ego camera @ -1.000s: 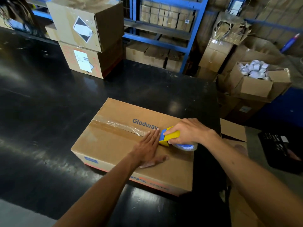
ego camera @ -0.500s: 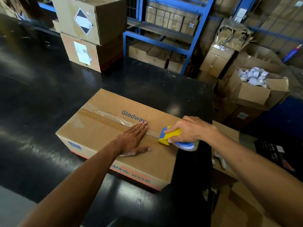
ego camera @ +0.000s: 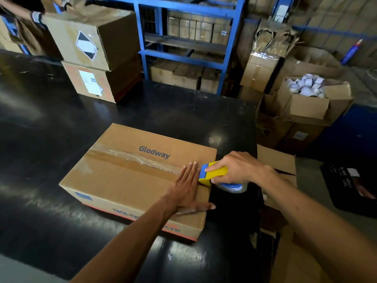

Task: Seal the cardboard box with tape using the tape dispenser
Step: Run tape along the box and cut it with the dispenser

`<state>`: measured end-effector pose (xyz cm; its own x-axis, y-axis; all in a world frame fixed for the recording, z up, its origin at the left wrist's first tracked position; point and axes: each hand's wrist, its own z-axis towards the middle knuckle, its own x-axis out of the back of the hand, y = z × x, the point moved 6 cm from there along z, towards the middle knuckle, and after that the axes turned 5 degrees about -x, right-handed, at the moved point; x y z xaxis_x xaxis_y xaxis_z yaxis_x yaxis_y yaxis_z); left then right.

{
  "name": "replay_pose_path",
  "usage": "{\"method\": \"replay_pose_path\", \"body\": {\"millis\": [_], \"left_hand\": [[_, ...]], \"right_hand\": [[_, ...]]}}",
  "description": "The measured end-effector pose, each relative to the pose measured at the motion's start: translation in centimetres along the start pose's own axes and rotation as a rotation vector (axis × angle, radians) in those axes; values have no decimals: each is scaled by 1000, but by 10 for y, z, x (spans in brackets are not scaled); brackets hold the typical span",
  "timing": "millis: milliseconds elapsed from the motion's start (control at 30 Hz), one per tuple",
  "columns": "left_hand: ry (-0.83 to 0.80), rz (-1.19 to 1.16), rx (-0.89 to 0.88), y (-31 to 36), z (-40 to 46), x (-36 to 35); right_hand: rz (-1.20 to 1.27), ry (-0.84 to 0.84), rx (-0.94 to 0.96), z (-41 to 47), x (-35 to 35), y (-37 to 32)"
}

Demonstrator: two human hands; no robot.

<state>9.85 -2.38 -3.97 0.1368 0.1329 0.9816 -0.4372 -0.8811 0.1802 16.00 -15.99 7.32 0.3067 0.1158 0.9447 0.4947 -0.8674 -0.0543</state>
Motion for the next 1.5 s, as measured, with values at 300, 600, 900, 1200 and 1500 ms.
{"method": "replay_pose_path", "body": {"millis": [300,600,900,1200,1500], "left_hand": [[1,73,-16,-3,-1,0],[-53,98,-30,-3,-1,0],[-44,110,-42,-2,-1,-1],[61,-182,435,8,34,21],[-59,-93,255,4,30,14]], "right_hand": [[12,-43,18,-26,-4,23],[-49,-71,-16,-29,-43,39],[-336,-68,96,-34,-49,-1],[-166,91,-176,-58,-42,35],[734,495,-515,-89,-36,58]]}}
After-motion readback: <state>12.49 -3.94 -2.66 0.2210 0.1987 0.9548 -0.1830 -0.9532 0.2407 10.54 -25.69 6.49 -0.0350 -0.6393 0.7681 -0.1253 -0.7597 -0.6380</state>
